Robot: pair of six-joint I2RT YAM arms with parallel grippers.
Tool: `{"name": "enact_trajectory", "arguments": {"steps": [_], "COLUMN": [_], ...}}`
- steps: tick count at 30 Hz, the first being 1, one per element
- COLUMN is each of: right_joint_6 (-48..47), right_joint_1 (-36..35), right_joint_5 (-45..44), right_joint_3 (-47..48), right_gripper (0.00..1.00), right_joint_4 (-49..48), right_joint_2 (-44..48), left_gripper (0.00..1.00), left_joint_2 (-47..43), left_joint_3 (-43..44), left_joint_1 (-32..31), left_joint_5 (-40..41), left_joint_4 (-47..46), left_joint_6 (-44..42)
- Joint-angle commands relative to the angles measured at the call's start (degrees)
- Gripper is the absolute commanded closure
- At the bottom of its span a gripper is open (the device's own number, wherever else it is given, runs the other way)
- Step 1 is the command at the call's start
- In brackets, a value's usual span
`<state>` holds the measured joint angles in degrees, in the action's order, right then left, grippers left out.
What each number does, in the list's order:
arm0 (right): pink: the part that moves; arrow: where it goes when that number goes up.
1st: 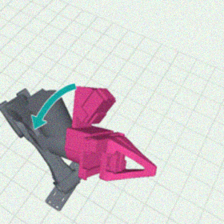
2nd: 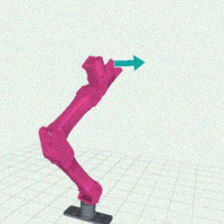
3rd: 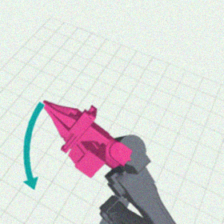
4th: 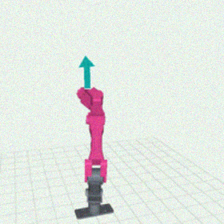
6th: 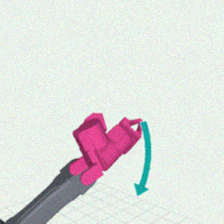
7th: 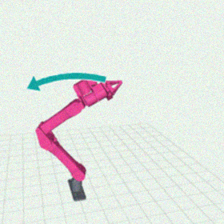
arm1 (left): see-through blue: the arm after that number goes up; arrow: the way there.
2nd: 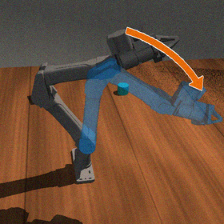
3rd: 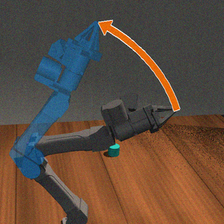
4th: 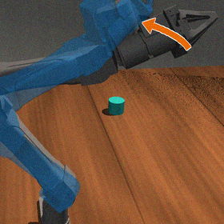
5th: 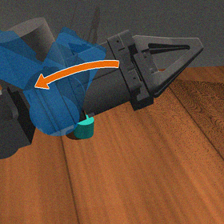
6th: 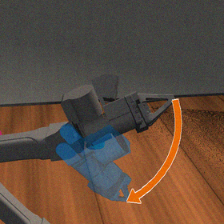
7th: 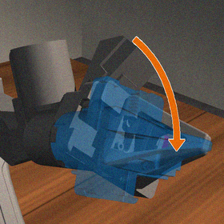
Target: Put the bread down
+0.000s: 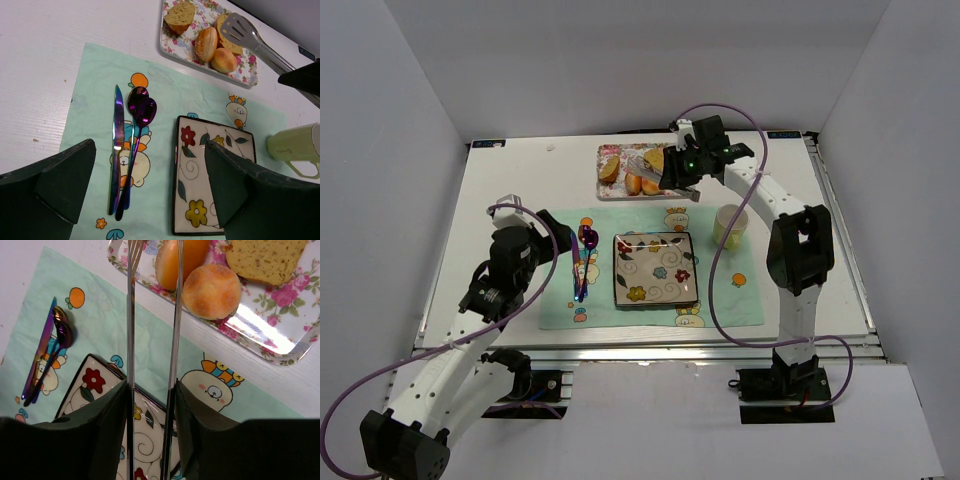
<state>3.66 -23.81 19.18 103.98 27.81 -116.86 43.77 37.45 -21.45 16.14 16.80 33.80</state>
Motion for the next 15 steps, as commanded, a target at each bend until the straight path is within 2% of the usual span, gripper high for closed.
{"name": "enact_trajectory", "arguments": {"steps": [1,15], "right_joint_6": [4.77,6.10], "right_joint_1": [-0.18,-3.87], "right_joint_5": [1.57,-6.43], "right_joint_3": [1.75,2.54], "right_gripper": [0.54,0.52], "right_joint_4": [-3.03,-4.26], "right_joint_2": [-0.30,-2.23], "left_gripper": [0.02,0.02], "left_joint_2": [-0.62,-0.44], "left_joint_3": [1.57,1.66], "left_joint_1": [0.18,0.18], "left_joint_5": [1.09,1.09], "left_joint_4": [0.52,0.34], "left_joint_6": [0.56,0.65]}}
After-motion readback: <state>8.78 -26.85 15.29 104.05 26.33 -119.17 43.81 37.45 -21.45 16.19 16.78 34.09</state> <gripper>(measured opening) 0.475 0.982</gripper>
